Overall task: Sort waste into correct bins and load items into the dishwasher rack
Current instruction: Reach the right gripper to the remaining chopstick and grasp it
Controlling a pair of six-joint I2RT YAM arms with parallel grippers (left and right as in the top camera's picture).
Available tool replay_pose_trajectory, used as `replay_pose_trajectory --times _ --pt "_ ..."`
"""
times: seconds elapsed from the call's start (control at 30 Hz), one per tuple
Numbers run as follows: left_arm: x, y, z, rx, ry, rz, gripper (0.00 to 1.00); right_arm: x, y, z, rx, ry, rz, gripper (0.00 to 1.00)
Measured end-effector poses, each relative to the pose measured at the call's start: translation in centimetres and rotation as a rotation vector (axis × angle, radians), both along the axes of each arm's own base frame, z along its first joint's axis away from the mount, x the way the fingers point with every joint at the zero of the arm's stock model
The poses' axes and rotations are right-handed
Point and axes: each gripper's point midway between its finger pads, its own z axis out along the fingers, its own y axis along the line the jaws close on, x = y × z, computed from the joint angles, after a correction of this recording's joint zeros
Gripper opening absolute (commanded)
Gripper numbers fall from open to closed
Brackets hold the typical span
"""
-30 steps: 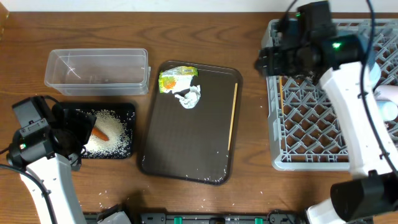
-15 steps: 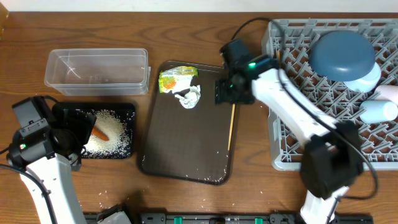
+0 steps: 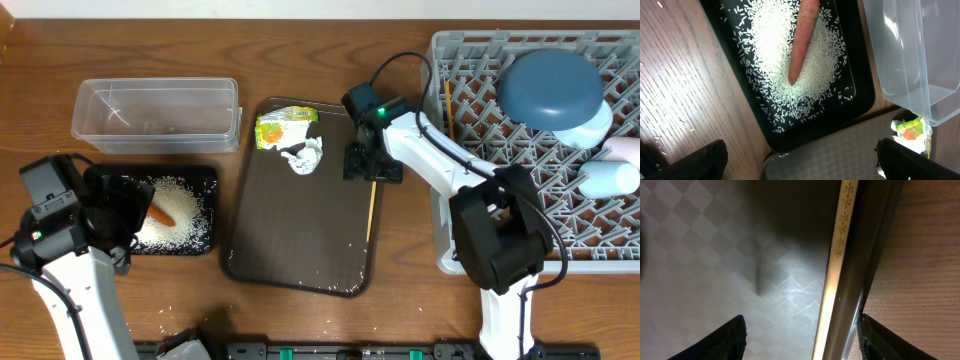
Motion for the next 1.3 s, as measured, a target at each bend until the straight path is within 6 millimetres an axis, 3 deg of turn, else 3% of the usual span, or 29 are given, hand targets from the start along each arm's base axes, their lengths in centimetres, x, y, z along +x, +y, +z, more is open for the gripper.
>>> replay_pose_trajectory --times 0.2,0.43,0.53,0.67,0.87,0.97,1.1,1.3 --pt "0.0 0.0 0.0 0.000 0.000 0.000 0.97 0.3 0.2 -0.3 -0.014 -0.033 0.005 0.68" --pt "0.0 0.0 0.0 0.000 0.000 0.000 0.97 -0.5 0.3 -0.9 -0.025 -0.012 0.016 0.57" --pt "0.0 0.0 0.0 0.000 0.000 0.000 0.97 -1.5 -0.2 -0.7 -0.044 0.033 0.017 0.57" --pt "0.0 0.0 0.0 0.000 0.000 0.000 0.97 -1.3 -0.1 1.1 -0.047 0.037 0.016 0.60" --pt "0.0 0.0 0.0 0.000 0.000 0.000 0.97 1.1 1.4 6.5 0.036 -0.101 0.015 0.62" --pt "0.0 0.0 0.0 0.000 0.000 0.000 0.97 1.7 1.7 7.7 0.049 -0.149 0.015 0.62" --pt "0.0 0.0 0.0 0.000 0.000 0.000 0.97 2.0 1.3 6.6 0.017 -0.141 0.011 0.62" --pt "0.0 0.0 0.0 0.000 0.000 0.000 0.97 2.1 1.3 2.5 -0.029 -0.080 0.013 0.61"
